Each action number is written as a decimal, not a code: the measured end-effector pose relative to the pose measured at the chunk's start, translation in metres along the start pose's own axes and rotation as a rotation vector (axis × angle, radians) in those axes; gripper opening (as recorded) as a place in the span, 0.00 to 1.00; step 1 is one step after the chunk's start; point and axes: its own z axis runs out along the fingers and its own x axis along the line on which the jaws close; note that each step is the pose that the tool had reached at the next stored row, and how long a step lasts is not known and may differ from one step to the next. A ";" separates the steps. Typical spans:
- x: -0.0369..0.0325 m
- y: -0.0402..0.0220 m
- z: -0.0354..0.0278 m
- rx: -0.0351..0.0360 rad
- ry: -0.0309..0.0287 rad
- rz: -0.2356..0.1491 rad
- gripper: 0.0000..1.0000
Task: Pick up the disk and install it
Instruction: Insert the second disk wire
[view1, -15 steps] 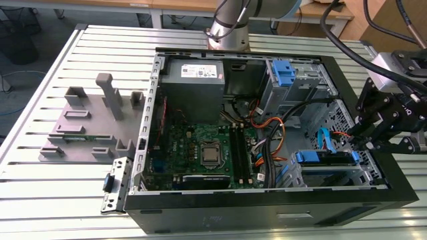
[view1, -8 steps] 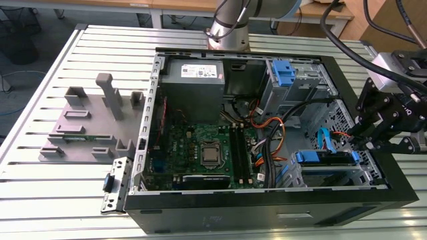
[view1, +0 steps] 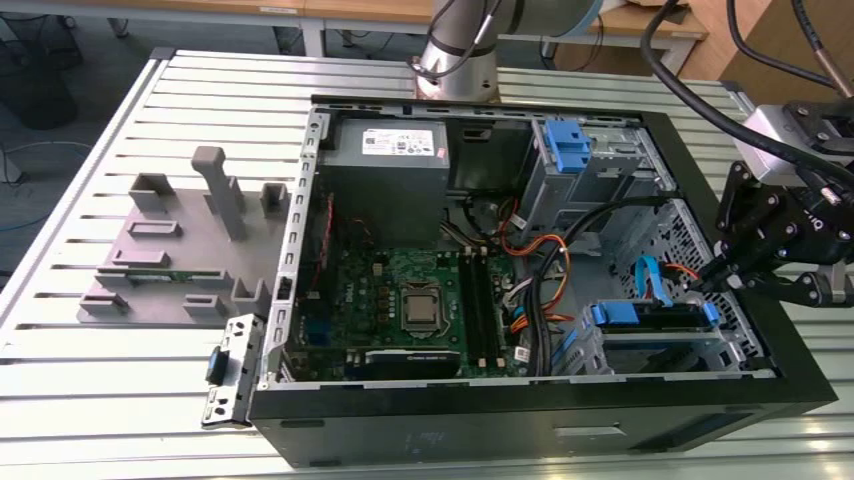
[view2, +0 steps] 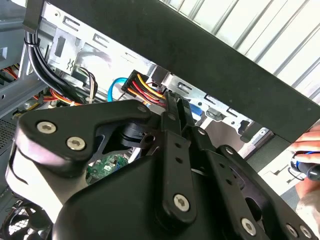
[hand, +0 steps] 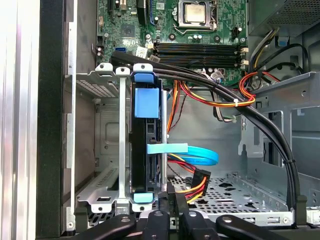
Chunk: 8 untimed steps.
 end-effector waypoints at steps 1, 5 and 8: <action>0.0000 0.0000 0.0000 0.0000 0.0000 0.000 0.17; -0.0001 0.0025 0.0001 0.0008 -0.0001 0.000 0.17; 0.0001 0.0098 0.0004 0.0051 -0.0002 0.000 0.17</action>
